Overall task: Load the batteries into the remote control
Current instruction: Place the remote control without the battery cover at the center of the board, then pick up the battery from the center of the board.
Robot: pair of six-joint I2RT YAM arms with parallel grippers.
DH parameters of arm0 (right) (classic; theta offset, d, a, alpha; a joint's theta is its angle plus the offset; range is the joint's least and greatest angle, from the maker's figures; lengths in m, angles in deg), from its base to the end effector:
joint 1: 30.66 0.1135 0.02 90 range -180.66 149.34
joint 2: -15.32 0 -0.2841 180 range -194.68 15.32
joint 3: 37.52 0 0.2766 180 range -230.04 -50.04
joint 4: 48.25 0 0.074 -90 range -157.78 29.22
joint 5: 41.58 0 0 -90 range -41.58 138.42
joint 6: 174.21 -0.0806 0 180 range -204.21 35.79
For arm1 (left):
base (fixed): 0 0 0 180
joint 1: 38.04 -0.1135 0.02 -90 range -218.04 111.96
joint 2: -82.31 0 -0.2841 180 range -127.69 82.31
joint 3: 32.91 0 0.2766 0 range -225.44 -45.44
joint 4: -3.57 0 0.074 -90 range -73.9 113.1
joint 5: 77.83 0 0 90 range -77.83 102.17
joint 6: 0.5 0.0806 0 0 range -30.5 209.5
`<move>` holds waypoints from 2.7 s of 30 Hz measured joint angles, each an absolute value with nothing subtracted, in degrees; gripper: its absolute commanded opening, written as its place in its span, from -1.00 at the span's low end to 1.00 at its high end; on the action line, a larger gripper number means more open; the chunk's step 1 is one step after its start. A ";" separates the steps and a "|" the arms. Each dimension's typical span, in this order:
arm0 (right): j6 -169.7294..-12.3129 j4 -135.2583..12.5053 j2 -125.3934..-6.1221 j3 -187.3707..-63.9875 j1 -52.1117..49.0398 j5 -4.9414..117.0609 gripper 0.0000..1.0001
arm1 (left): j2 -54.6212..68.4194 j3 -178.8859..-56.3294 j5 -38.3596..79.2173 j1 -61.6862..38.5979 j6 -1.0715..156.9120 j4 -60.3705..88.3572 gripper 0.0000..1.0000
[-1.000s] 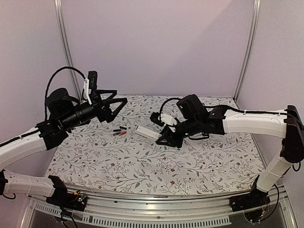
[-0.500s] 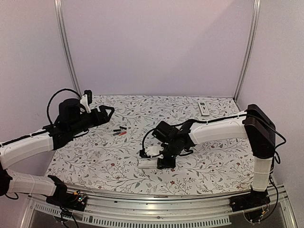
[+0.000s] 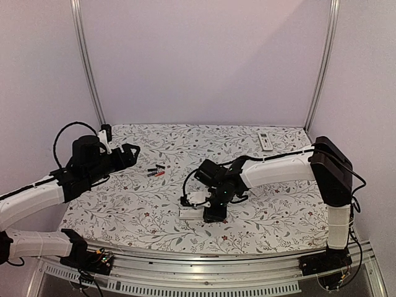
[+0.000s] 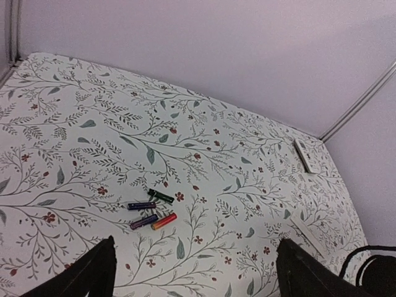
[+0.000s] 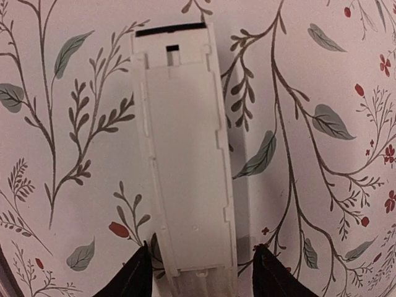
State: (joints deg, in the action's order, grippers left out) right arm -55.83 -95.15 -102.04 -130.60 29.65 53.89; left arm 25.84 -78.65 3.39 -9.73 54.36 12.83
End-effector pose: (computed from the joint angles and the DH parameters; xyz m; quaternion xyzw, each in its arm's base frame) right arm 0.2174 0.3969 0.1061 -0.6944 0.6993 0.0902 0.1441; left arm 0.2517 -0.1216 0.2463 -0.0925 0.8126 -0.2474 0.5195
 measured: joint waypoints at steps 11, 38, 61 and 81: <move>-61.66 -95.96 -99.70 -131.30 31.12 51.99 0.98 | 26.36 -79.04 2.34 -10.06 58.06 15.65 0.77; -71.13 -76.40 -73.12 -118.23 18.64 60.19 0.98 | -14.73 -113.69 15.94 -18.65 103.85 41.77 -0.20; -69.88 -74.76 -74.65 -118.23 16.41 64.01 0.98 | -24.19 -115.79 37.12 -22.89 126.43 38.62 -0.22; -70.10 -74.32 -74.69 -117.05 15.84 63.97 0.98 | -30.20 -121.18 32.96 -21.44 126.14 35.34 -0.27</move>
State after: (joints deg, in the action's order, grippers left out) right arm -70.10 -74.32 -74.69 -117.05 15.84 63.97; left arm -30.20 -121.18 32.96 -21.44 126.14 35.34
